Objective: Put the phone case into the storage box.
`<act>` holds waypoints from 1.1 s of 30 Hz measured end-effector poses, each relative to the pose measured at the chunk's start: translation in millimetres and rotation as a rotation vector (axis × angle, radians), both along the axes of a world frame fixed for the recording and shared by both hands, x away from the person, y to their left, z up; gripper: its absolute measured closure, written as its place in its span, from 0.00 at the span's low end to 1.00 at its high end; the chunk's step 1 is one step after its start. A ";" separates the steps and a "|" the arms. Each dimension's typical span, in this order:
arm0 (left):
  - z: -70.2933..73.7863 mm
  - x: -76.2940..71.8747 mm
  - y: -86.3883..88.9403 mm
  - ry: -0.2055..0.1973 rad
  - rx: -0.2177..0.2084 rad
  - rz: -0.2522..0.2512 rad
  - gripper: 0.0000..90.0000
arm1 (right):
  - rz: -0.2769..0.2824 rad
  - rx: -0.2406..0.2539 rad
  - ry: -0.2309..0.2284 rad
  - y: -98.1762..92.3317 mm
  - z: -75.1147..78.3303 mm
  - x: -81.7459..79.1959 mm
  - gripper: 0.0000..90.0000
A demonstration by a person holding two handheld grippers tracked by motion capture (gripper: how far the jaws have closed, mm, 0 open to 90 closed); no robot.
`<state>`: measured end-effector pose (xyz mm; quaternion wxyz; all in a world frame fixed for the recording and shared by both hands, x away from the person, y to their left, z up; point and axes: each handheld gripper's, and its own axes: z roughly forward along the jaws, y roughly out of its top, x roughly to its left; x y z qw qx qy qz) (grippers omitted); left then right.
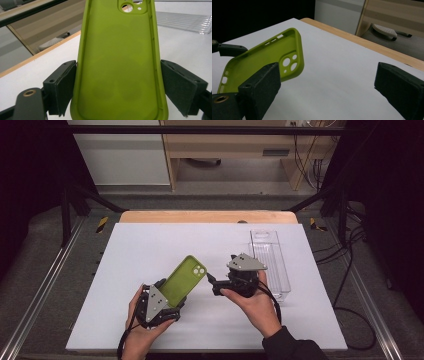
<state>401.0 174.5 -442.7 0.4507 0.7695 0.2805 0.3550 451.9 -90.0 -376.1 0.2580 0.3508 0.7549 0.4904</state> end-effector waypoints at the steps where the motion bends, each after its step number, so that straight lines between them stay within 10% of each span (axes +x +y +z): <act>1: 0.2 -0.3 -0.2 -0.002 0.001 0.001 0.18 | 0.004 0.006 0.000 1.6 0.6 0.2 0.09; 11: 2.4 -2.4 -1.7 -0.021 0.004 0.003 0.18 | 0.028 0.044 0.016 15.3 0.1 3.9 0.11; 33: 9.7 -9.4 -3.2 -0.087 0.004 0.017 0.18 | 0.077 0.162 0.091 34.7 -4.5 8.2 0.49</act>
